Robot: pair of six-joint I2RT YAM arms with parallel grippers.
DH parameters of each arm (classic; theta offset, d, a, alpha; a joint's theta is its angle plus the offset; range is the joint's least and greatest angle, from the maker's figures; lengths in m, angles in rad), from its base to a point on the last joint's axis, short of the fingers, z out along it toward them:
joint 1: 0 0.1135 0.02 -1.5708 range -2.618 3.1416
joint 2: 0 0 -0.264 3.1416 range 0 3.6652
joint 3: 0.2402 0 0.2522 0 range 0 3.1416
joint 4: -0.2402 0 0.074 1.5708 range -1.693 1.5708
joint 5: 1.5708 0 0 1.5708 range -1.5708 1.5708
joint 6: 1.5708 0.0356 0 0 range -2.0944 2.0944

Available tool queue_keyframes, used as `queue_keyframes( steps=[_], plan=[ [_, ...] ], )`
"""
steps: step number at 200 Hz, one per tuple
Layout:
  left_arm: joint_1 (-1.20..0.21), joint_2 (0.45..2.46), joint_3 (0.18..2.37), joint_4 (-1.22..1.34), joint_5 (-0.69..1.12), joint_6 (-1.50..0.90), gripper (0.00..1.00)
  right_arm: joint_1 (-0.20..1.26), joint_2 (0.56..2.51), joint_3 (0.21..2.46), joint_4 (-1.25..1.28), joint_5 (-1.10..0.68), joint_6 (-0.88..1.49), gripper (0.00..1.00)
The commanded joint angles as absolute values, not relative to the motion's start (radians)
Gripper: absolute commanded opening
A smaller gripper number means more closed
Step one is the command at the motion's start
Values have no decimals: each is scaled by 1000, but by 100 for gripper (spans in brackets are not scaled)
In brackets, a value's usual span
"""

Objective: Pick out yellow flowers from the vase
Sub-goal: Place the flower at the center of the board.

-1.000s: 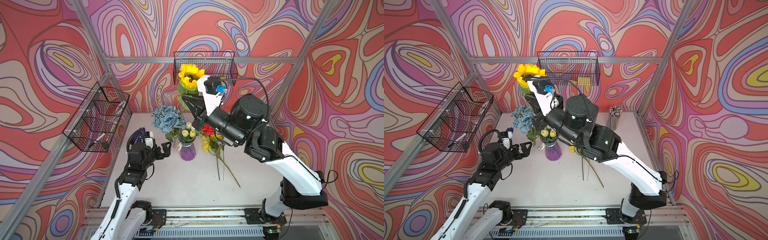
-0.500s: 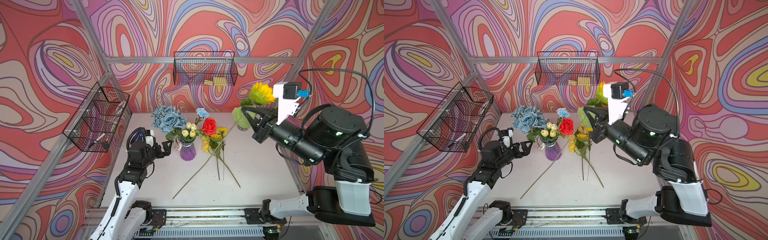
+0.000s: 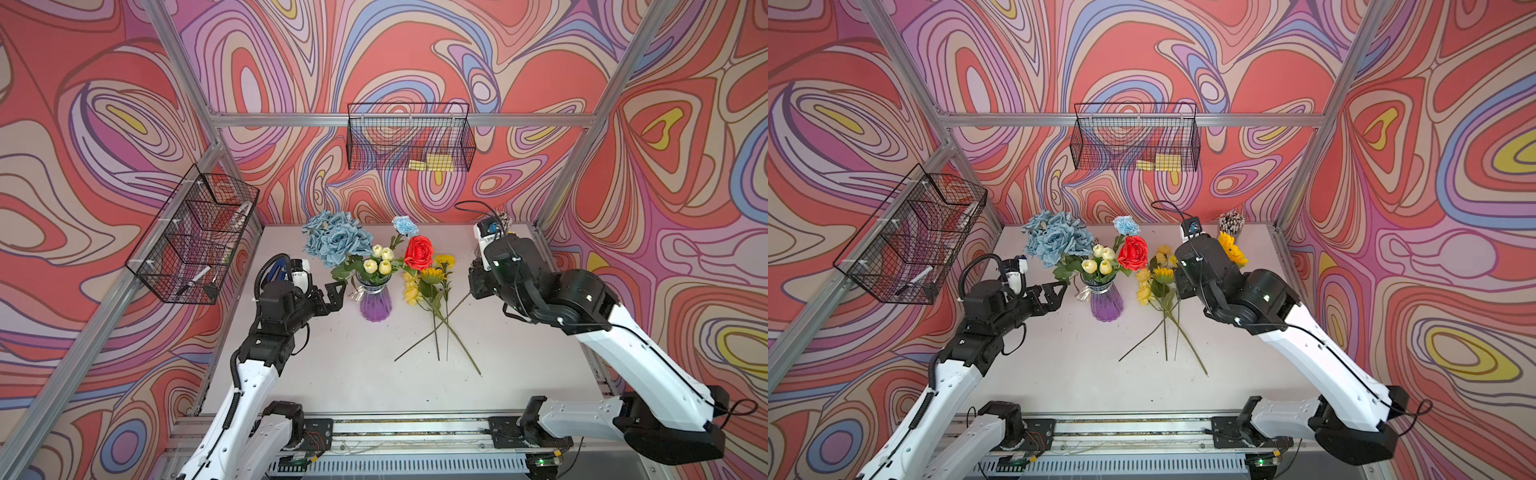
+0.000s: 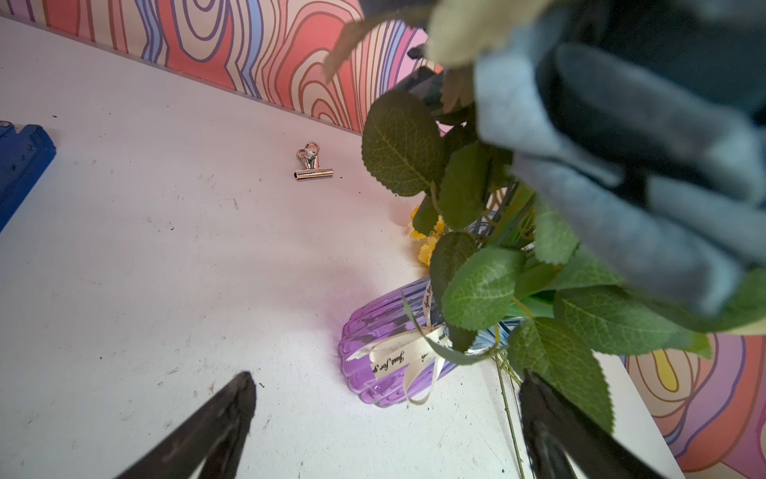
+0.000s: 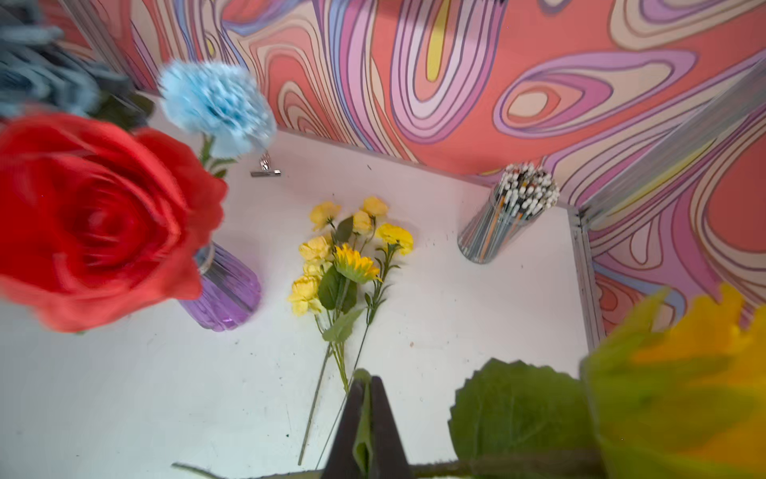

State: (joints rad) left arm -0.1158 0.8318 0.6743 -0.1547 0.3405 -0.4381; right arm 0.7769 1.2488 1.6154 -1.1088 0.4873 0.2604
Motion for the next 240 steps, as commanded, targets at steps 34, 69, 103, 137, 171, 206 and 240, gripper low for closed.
queue_keyframes(
  steps=[34,69,103,137,171,206,240],
  plan=[
    [-110,828,704,-156,341,-435,100,571,1327,1482,-886,103,83,0],
    [-110,845,706,-161,335,-432,100,433,1452,1475,-788,-67,9,0],
    [-110,850,706,-163,323,-430,100,347,1580,1486,-705,-181,-63,0],
    [-110,870,712,-163,324,-431,100,330,1726,1514,-645,-248,-155,0],
    [-110,879,712,-161,321,-430,100,327,1844,1583,-605,-275,-173,0],
    [-110,880,709,-161,305,-427,100,321,1924,1644,-584,-296,-176,0],
    [-110,896,706,-159,292,-420,100,321,1967,1635,-538,-291,-152,0]
  ],
)
